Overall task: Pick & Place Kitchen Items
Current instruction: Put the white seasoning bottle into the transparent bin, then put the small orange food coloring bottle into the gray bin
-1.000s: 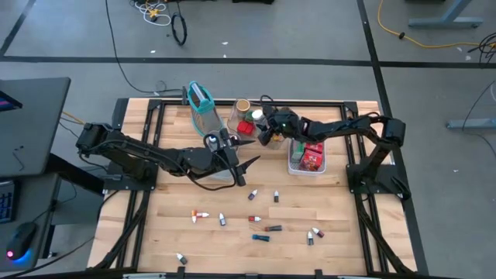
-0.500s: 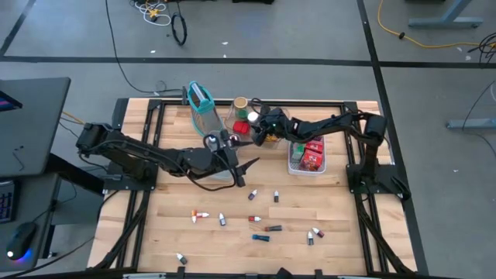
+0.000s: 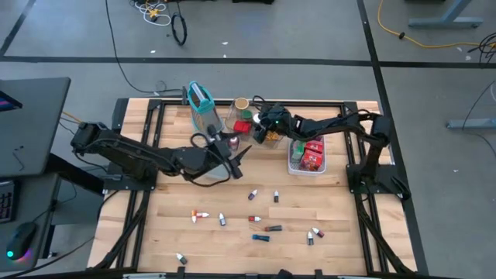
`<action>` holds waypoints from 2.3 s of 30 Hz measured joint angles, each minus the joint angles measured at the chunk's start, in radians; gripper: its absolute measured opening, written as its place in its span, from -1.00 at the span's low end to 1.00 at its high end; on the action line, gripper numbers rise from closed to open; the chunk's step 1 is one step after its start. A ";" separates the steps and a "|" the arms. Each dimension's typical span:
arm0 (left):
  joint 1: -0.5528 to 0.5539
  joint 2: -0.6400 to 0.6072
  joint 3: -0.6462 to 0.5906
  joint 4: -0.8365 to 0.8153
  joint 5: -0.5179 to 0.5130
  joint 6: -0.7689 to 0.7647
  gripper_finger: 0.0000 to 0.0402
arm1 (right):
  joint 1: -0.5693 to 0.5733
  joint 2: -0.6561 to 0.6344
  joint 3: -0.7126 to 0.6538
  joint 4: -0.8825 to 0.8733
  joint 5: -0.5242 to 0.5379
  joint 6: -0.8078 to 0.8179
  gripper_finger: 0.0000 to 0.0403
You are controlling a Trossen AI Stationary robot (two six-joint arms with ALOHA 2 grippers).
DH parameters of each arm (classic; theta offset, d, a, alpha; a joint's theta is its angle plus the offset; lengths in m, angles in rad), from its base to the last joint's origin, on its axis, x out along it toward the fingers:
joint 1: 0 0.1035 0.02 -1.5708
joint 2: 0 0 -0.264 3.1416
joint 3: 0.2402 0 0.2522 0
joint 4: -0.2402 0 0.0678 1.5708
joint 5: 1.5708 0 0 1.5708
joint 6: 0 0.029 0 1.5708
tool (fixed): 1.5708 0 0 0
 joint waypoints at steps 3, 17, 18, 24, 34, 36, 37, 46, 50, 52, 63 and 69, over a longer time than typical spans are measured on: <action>-0.030 -0.047 0.002 -0.046 -0.049 0.003 0.22 | 0.007 -0.060 0.000 -0.072 -0.001 0.009 0.37; -0.231 -0.310 0.002 -0.631 -0.192 -0.367 0.22 | 0.163 -0.400 0.000 -0.365 -0.213 0.065 0.14; -0.243 -0.316 0.001 -0.681 -0.211 -0.412 0.22 | 0.182 -0.411 0.000 -0.376 -0.248 0.066 0.13; -0.281 -0.320 -0.080 -0.789 -0.181 -0.631 0.22 | 0.289 -0.423 0.000 -0.460 -0.406 0.119 0.12; -0.313 -0.300 -0.217 -0.610 0.098 -0.742 0.22 | 0.456 -0.422 -0.042 -0.451 -0.414 0.140 0.11; -0.344 -0.300 -0.259 -0.536 0.073 -0.680 0.22 | 0.480 -0.422 -0.059 -0.449 -0.413 0.140 0.11; -0.364 -0.300 -0.281 -0.507 0.065 -0.644 0.22 | 0.490 -0.422 -0.064 -0.450 -0.413 0.142 0.11; -0.474 -0.300 -0.500 -0.186 0.036 -0.586 0.22 | 0.546 -0.422 -0.093 -0.440 -0.413 0.143 0.11; -0.474 -0.300 -0.530 -0.176 0.084 -0.627 0.22 | 0.550 -0.422 -0.113 -0.407 -0.412 0.123 0.11; -0.474 -0.300 -0.533 -0.166 0.076 -0.622 0.22 | 0.550 -0.422 -0.120 -0.387 -0.412 0.115 0.11; -0.460 -0.300 -0.533 -0.162 0.007 -0.607 0.22 | 0.550 -0.421 -0.125 -0.359 -0.412 0.104 0.11; -0.462 -0.300 -0.533 -0.196 0.183 -0.625 0.22 | 0.550 -0.421 -0.125 -0.350 -0.412 0.084 0.11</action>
